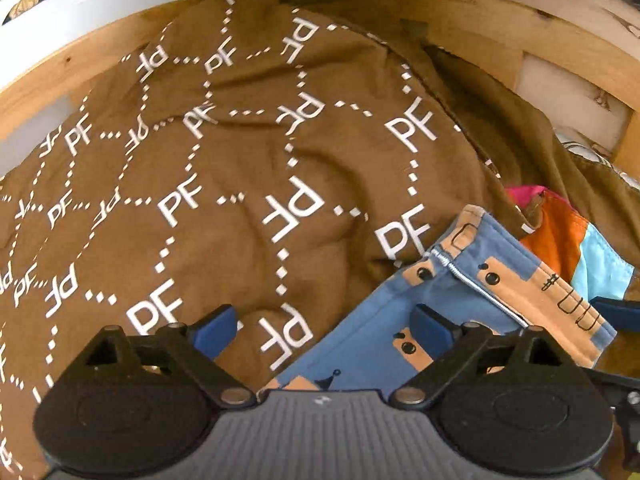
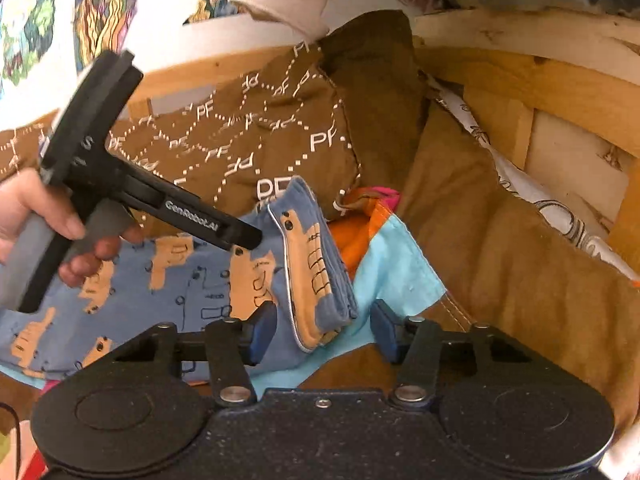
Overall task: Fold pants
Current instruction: 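Grasp the pants waistband edge with the right tool while the left tool grasps beside it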
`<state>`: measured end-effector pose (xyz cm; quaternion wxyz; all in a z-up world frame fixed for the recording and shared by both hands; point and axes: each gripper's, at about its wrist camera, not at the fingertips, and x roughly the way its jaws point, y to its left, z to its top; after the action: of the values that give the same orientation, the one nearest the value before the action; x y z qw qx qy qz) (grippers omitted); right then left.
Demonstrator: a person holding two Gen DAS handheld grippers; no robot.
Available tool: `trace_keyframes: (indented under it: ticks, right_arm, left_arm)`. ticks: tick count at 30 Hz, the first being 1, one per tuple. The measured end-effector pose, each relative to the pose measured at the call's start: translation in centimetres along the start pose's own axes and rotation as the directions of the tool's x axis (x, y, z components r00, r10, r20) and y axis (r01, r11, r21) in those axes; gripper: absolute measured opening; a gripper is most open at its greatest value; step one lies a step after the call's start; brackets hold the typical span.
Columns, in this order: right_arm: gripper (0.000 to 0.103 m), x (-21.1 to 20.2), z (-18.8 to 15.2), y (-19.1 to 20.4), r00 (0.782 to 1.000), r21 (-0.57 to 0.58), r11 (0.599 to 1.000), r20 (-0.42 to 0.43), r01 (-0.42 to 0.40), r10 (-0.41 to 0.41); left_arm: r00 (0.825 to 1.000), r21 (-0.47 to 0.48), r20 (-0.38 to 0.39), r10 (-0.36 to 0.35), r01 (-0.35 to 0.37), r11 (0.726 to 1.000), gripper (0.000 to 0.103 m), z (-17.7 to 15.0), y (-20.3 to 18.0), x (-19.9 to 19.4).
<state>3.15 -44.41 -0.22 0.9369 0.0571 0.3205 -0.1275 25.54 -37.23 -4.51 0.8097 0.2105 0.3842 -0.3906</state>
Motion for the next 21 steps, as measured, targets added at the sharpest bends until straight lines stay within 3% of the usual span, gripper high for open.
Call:
trace_keyframes:
  ticks: [5, 6, 8, 11, 14, 18, 21]
  right_arm:
    - [0.019, 0.2, 0.0, -0.7, 1.0, 0.059, 0.998, 0.009, -0.009, 0.009]
    - [0.017, 0.0, -0.1, -0.9, 1.0, 0.068, 0.998, 0.012, -0.011, 0.01]
    - [0.015, -0.3, -0.1, -0.6, 1.0, 0.049, 0.999, 0.02, -0.006, 0.005]
    - [0.014, -0.6, -0.3, 1.1, 0.999, -0.059, 0.998, 0.043, 0.032, -0.029]
    - [0.014, -0.7, -0.5, 3.0, 0.997, -0.168, 0.984, 0.064, 0.053, -0.043]
    - [0.014, -0.7, -1.0, 5.0, 0.994, -0.299, 0.95, 0.088, 0.086, -0.062]
    - [0.014, -0.6, -1.3, 5.9, 0.993, -0.36, 0.928, 0.095, 0.096, -0.066]
  left_arm:
    - [0.998, -0.112, -0.037, -0.055, 0.051, 0.992, 0.096, 1.0, 1.2, -1.8]
    - [0.995, -0.149, -0.043, -0.087, 0.08, 0.986, 0.094, 1.2, 1.6, -2.2]
    - [0.982, -0.23, -0.048, -0.182, 0.167, 0.959, 0.091, 1.2, 2.2, -2.9]
    - [0.946, -0.33, -0.053, -0.319, 0.285, 0.9, 0.089, 1.4, 2.2, -2.9]
    - [0.92, -0.374, -0.052, -0.388, 0.342, 0.862, 0.087, 1.9, 1.0, -3.2]
    - [0.903, -0.381, -0.051, -0.426, 0.376, 0.844, 0.072, 3.0, -0.6, -2.3]
    - [0.916, -0.39, -0.071, -0.395, 0.339, 0.856, 0.062, 3.5, -2.1, -1.7]
